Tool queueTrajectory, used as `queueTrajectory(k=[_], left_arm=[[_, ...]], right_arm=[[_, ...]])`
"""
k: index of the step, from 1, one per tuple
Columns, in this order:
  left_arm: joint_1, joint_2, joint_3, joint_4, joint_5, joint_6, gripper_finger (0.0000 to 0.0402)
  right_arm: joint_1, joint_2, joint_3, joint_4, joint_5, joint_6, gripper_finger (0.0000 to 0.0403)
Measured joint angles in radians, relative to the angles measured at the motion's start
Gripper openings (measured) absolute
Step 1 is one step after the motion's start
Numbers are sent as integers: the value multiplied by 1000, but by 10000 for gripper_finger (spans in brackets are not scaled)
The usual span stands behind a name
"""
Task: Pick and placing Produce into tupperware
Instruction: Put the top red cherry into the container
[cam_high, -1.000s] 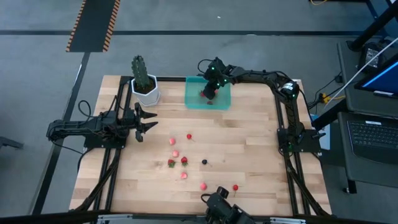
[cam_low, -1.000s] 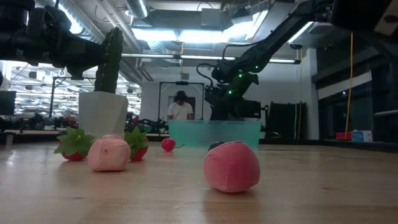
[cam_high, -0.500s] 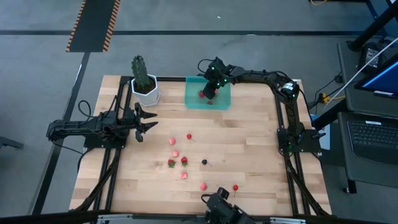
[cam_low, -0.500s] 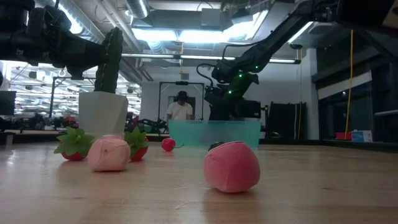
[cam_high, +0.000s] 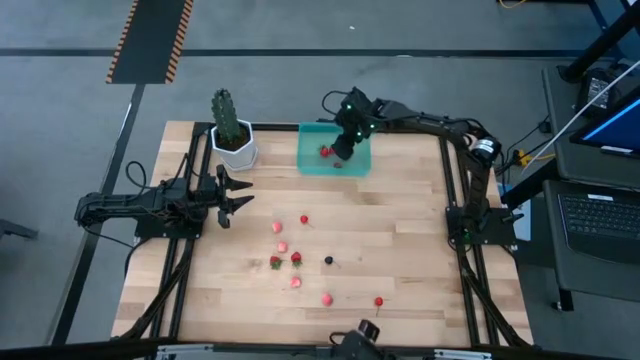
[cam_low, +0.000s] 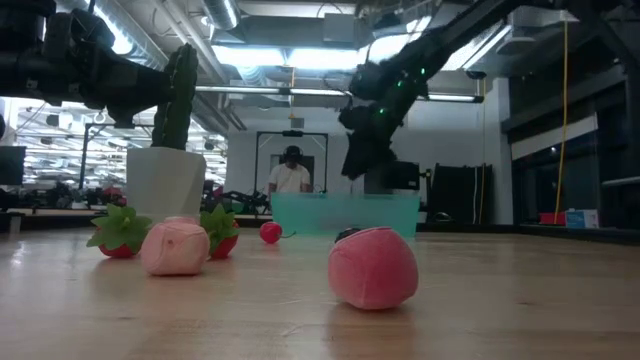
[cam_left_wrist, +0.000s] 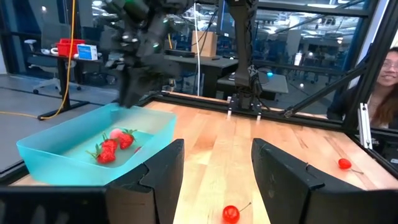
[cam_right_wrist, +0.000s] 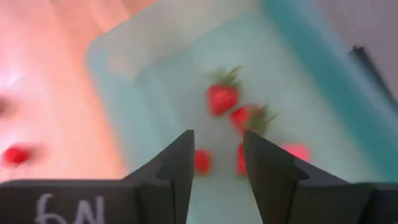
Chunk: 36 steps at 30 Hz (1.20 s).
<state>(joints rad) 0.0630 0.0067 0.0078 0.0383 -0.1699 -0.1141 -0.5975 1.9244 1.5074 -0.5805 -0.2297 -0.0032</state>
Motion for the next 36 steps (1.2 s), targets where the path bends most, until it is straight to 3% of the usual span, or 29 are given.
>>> queueTrajectory(k=[10,23,32,36], left_arm=[[0,0,0,0,0,20,181],[0,0,0,0,0,19,181],[0,0,0,0,0,17,181],[0,0,0,0,0,17,181]], right_arm=[[137,-158,-33,-157,37,-10,139],[314,-502,-474,74,39,137,139],[465,-535,-592,163,67,257,126],[555,-534,-600,151,142,328,118]])
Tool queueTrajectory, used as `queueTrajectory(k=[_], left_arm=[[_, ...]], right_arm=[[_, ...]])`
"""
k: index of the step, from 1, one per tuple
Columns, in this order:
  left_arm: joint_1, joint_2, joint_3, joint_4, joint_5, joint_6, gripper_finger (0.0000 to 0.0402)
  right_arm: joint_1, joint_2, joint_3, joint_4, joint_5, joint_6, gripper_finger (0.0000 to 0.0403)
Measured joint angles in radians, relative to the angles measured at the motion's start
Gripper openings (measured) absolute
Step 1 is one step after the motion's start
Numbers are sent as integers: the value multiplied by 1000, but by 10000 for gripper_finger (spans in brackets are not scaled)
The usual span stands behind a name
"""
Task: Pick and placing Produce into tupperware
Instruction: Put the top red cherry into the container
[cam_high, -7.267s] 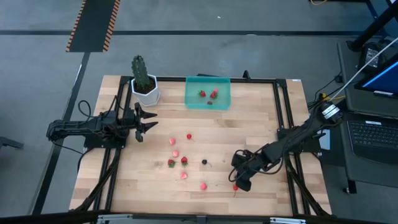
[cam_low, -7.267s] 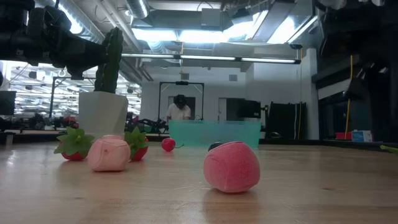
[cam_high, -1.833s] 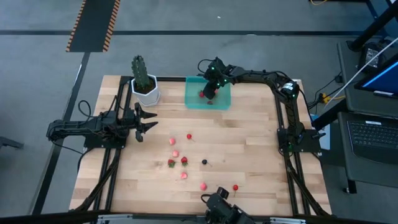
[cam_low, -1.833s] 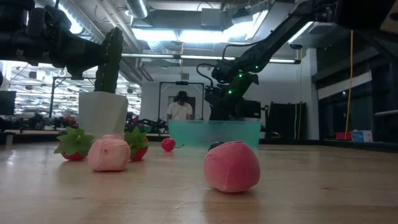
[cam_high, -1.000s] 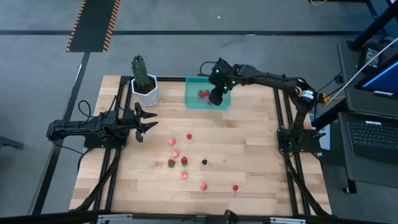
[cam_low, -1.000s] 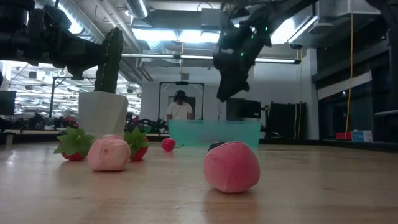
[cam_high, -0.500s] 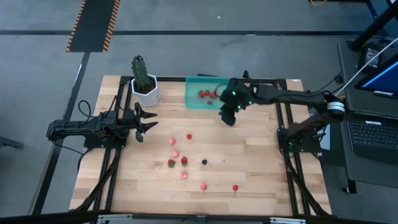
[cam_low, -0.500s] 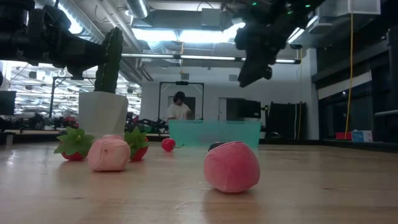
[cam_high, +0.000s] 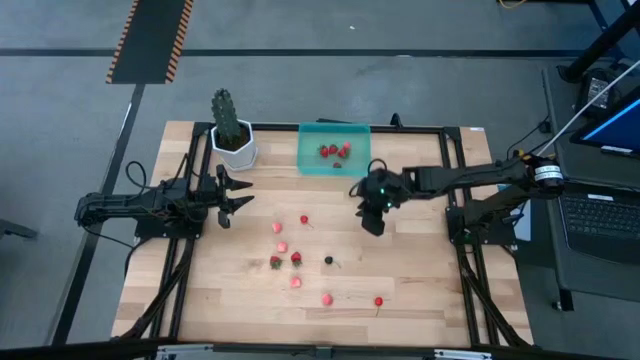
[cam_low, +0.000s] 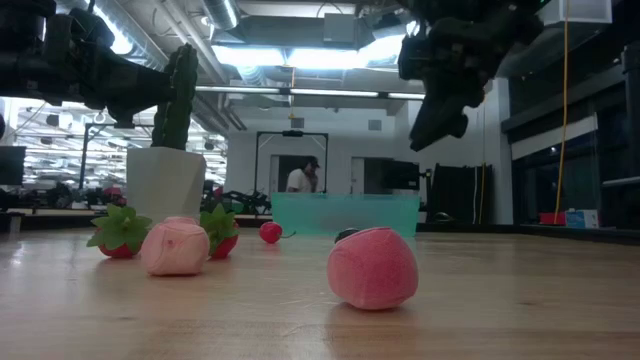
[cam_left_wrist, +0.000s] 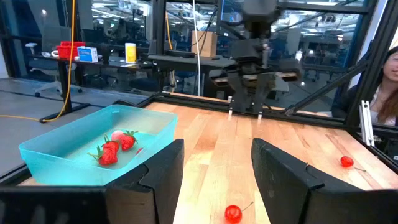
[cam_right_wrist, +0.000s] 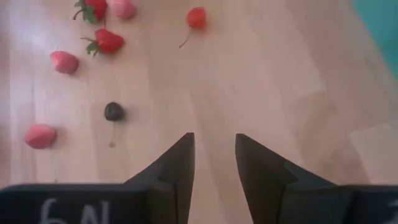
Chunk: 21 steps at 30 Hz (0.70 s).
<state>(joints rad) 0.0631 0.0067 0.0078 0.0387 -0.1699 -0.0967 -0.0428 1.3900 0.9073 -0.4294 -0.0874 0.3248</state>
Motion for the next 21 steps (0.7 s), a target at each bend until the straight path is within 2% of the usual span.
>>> queueTrajectory(k=[8,14,17,21], left_arm=[[0,0,0,0,0,3,181],[0,0,0,8,0,3,181],[-1,0,0,65,25,-27,181],[-1,0,7,88,67,-50,181]], right_arm=[[182,0,0,22,73,37,105],[237,0,0,66,82,39,105],[255,0,0,73,82,37,105],[274,1,0,72,152,38,105]])
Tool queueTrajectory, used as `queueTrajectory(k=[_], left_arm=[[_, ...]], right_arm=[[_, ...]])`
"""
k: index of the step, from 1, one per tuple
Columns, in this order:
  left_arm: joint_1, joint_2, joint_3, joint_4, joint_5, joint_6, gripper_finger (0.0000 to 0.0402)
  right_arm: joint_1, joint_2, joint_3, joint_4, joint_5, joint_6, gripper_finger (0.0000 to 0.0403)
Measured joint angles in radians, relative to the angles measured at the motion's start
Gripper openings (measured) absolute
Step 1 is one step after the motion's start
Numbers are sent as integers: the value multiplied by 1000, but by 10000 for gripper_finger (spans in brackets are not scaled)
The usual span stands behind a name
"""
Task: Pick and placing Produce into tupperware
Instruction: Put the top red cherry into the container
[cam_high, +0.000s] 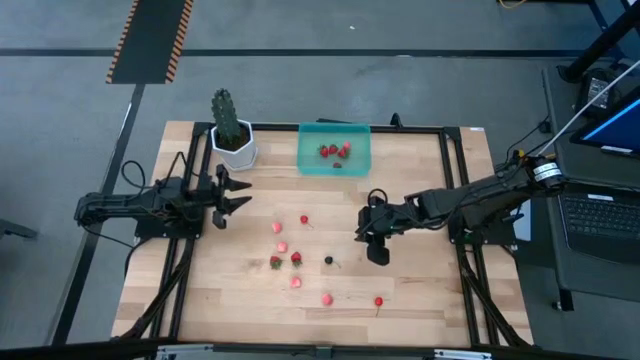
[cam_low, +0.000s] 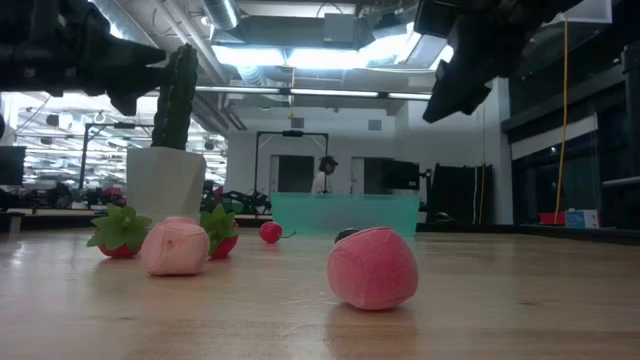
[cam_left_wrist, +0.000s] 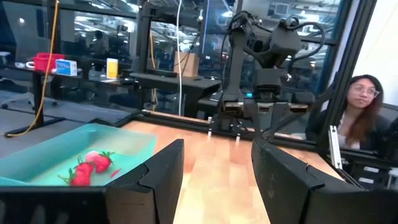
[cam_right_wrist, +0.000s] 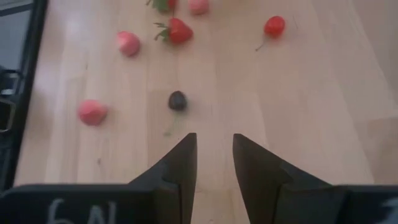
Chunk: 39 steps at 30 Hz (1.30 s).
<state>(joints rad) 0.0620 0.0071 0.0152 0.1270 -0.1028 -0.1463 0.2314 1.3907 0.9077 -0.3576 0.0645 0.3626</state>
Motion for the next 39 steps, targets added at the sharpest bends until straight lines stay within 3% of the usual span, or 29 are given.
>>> queueTrajectory(k=[9,16,25,39], left_arm=[[0,159,136,-84,4,23,181],[0,424,266,-120,18,40,181],[-20,733,396,-114,125,44,181],[-153,1263,648,-116,65,131,181]], right_arm=[[3,0,0,-1,14,25,106],[3,0,0,1,14,26,106],[3,0,0,2,15,25,106],[3,0,0,1,19,27,106]])
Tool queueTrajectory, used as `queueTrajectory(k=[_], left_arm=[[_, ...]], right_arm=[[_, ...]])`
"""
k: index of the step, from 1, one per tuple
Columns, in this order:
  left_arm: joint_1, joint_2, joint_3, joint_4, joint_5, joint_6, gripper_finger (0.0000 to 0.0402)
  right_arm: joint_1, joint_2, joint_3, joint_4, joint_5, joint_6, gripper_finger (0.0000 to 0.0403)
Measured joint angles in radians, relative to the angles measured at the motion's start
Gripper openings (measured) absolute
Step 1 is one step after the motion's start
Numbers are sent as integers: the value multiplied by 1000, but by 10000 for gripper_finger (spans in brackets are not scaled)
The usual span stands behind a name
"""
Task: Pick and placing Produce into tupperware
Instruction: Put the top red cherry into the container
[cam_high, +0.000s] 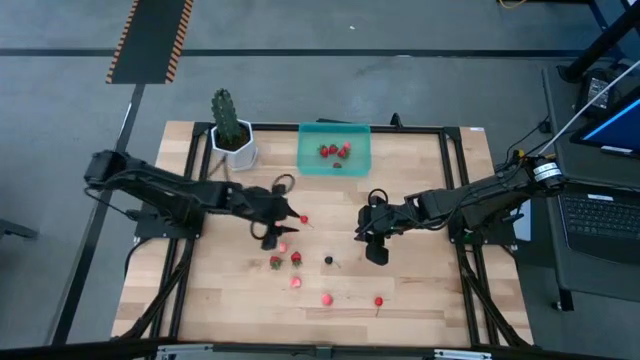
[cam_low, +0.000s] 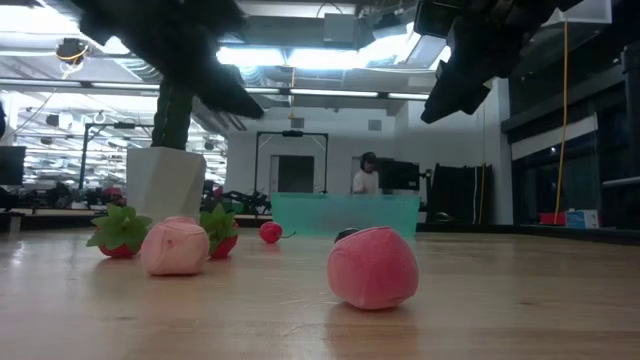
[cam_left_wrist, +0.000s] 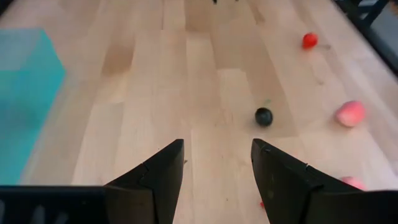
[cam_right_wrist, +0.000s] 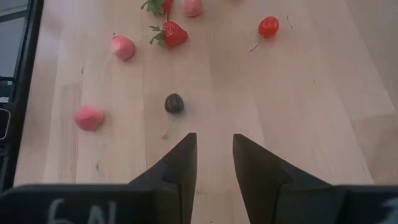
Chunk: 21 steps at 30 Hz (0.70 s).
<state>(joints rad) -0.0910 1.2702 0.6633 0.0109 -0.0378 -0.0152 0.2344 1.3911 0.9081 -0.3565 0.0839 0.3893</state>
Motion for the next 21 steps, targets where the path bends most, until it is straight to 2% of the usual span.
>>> queueTrajectory(k=[6,10,16,21], left_arm=[[1,189,90,-7,-2,-32,181],[2,288,139,-7,-2,-34,181],[10,406,196,-21,-2,-34,181],[41,468,212,-28,-3,-35,181]], right_arm=[[-1,0,1,-24,160,77,106],[0,0,1,-44,161,81,106],[0,-20,1,-178,158,101,106],[12,-44,1,-185,159,80,106]])
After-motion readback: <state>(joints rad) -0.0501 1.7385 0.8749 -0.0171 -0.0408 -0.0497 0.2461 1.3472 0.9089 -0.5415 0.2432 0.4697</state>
